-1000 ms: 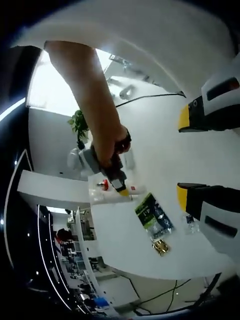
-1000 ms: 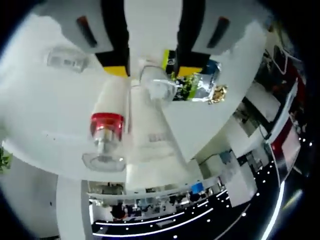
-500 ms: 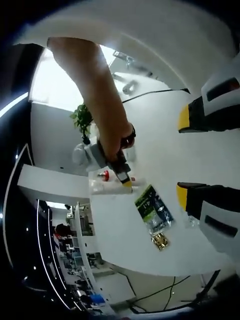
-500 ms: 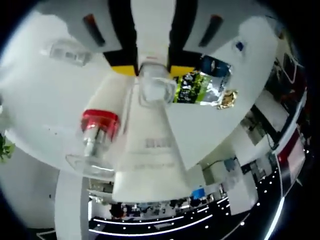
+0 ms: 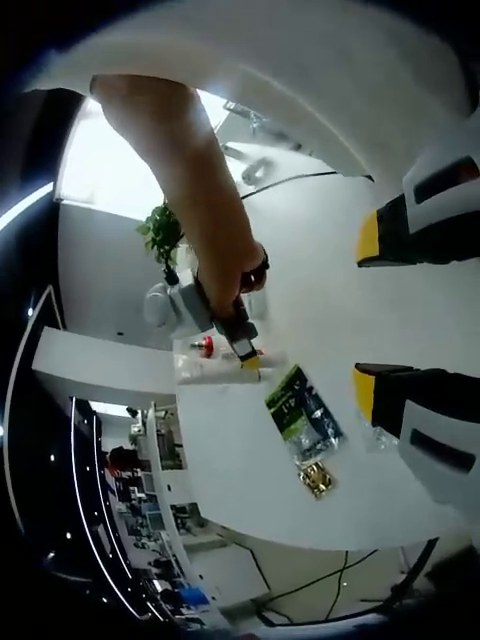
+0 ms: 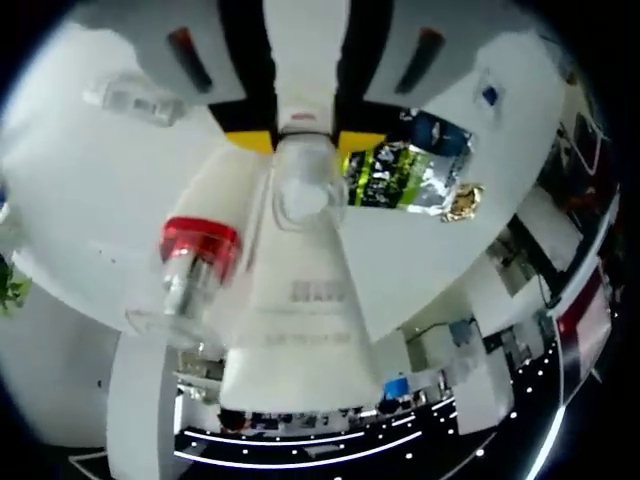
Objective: Arrange the skincare products in the storage area until every visible bottle or jar stands upright without overlapping.
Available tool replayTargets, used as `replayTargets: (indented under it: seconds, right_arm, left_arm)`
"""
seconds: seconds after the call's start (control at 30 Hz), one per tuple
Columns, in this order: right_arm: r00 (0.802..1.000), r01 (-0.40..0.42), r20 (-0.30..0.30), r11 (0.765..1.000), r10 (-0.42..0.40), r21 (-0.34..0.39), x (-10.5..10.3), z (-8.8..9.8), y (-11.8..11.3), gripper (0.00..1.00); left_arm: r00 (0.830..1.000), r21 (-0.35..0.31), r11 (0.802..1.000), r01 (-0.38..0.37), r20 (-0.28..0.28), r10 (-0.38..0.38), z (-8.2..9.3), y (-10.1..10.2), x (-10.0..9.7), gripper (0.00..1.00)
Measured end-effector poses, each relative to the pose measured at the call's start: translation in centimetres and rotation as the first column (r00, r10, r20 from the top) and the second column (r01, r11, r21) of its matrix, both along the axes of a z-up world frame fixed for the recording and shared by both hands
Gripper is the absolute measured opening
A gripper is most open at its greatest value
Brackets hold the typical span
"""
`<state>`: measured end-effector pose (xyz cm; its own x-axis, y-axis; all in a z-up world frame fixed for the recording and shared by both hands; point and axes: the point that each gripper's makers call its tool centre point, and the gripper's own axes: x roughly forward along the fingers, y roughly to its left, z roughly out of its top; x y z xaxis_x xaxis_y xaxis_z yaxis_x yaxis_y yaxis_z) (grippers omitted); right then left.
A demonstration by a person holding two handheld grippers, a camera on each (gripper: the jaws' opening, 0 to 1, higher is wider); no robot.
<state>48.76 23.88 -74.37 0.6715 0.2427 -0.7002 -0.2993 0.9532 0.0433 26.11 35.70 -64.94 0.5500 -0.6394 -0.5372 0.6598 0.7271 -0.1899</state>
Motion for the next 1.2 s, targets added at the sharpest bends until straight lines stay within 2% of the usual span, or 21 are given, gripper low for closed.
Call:
replayTargets:
  seconds: [0.1, 0.17, 0.37, 0.5, 0.83, 1.07, 1.2]
  right_arm:
    - [1.0, 0.003, 0.007, 1.0, -0.003, -0.004, 0.0, -0.1, -0.1, 0.22]
    - [0.999, 0.038, 0.005, 0.999, -0.038, 0.012, -0.1, -0.2, -0.2, 0.22]
    - [0.999, 0.031, 0.028, 1.0, -0.031, 0.004, 0.0, -0.2, 0.0, 0.22]
    - [0.997, 0.067, 0.035, 0.998, -0.067, 0.016, 0.3, -0.1, -0.3, 0.22]
    - [0.994, 0.091, 0.051, 0.996, -0.092, 0.018, 0.4, -0.1, 0.0, 0.22]
    - [0.996, 0.086, 0.037, 0.996, -0.086, 0.01, 0.6, -0.3, 0.3, 0.23]
    - [0.995, 0.089, 0.035, 0.996, -0.089, 0.015, 0.5, -0.5, 0.3, 0.3]
  left_arm:
    - [1.0, 0.004, 1.0, 0.0, 0.0, 0.0, -0.1, 0.2, 0.1, 0.4]
    - [1.0, 0.006, 1.0, -0.002, -0.003, 0.002, -0.2, 0.3, 0.1, 0.4]
    - [1.0, 0.009, 1.0, -0.006, -0.003, 0.006, -0.2, 0.5, 0.0, 0.39]
    - [1.0, 0.01, 1.0, -0.011, -0.007, 0.011, -0.3, 0.8, -0.1, 0.39]
    - [1.0, 0.017, 1.0, -0.026, -0.012, 0.026, -0.3, 1.3, -0.2, 0.39]
    - [0.999, 0.01, 0.999, -0.034, -0.014, 0.035, -0.2, 1.5, -0.4, 0.39]
    - [0.999, -0.003, 0.999, -0.044, -0.017, 0.044, 0.0, 1.5, -0.4, 0.39]
